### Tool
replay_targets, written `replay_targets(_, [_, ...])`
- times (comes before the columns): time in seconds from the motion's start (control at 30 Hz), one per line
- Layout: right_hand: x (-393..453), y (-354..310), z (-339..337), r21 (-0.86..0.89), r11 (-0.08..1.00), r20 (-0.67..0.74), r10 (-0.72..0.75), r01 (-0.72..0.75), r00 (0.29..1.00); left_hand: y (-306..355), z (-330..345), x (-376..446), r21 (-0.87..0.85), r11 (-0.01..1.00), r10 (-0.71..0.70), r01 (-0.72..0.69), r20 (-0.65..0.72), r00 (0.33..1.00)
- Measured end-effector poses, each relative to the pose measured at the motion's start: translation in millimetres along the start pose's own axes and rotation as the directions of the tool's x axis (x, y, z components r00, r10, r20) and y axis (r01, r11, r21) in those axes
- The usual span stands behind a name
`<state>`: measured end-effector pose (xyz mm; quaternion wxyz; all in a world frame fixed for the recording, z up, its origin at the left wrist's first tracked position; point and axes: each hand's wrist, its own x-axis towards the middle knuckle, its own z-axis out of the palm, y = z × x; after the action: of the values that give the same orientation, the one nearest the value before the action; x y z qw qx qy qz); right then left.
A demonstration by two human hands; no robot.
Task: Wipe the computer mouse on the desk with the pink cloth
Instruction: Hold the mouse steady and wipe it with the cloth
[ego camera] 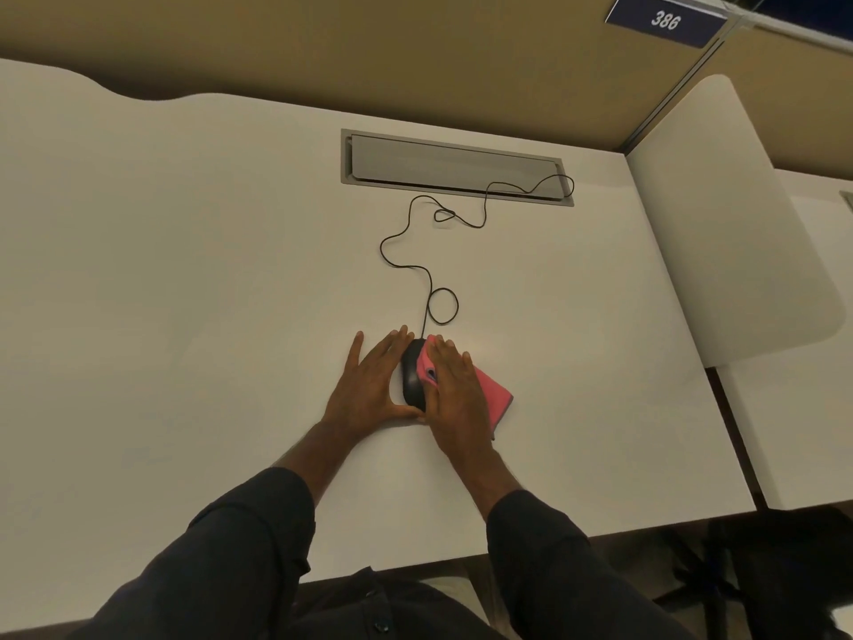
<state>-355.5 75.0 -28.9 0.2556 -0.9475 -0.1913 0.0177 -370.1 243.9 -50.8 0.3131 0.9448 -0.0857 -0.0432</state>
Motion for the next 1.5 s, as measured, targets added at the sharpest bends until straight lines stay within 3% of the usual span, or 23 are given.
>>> replay_targets(0.1, [-8.8, 3.7, 0.4, 0.047, 0.998, 0.020, -0.050, 0.049, 0.999, -1.8, 2.2, 0.6, 0.015, 1.000, 0.004, -0.004, -0.001, 1.000])
replay_targets(0.2, [-20.6, 10.7, 0.2, 0.023, 0.981, 0.041, -0.193, 0.193, 0.980, -3.9, 5.1, 1.0, 0.007, 1.000, 0.005, -0.005, -0.022, 1.000])
replay_targets(0.43, [-25.8, 25.5, -18.0, -0.120, 0.850, 0.266, -0.470, 0.513, 0.841, -7.1, 7.6, 0.6, -0.004, 1.000, 0.019, -0.019, -0.033, 0.999])
replay_targets(0.7, [-20.2, 30.1, -44.5, -0.135, 0.743, 0.425, -0.554, 0.655, 0.716, -8.8, 9.5, 1.4, 0.006, 1.000, 0.015, -0.015, -0.034, 0.999])
replay_targets(0.93, [-22.3, 38.3, -57.1, -0.120, 0.714, 0.474, -0.569, 0.690, 0.672, -7.6, 7.2, -1.1, 0.000, 1.000, 0.021, -0.021, -0.061, 0.998])
replay_targets(1.17, [-34.9, 57.7, -56.9, -0.149, 0.727, 0.531, -0.513, 0.670, 0.675, -4.5, 3.0, -1.1, 0.011, 1.000, 0.016, -0.015, -0.044, 0.999])
replay_targets(1.33, [-59.2, 69.6, -46.4, -0.204, 0.804, 0.475, -0.417, 0.558, 0.775, -6.3, 4.2, 0.3, 0.044, 0.999, -0.006, 0.006, -0.003, 1.000])
replay_targets(1.5, [-68.8, 58.7, -31.0, -0.148, 0.893, 0.347, -0.356, 0.425, 0.868, -6.9, 5.4, 0.9, 0.031, 0.999, -0.007, 0.007, -0.012, 1.000])
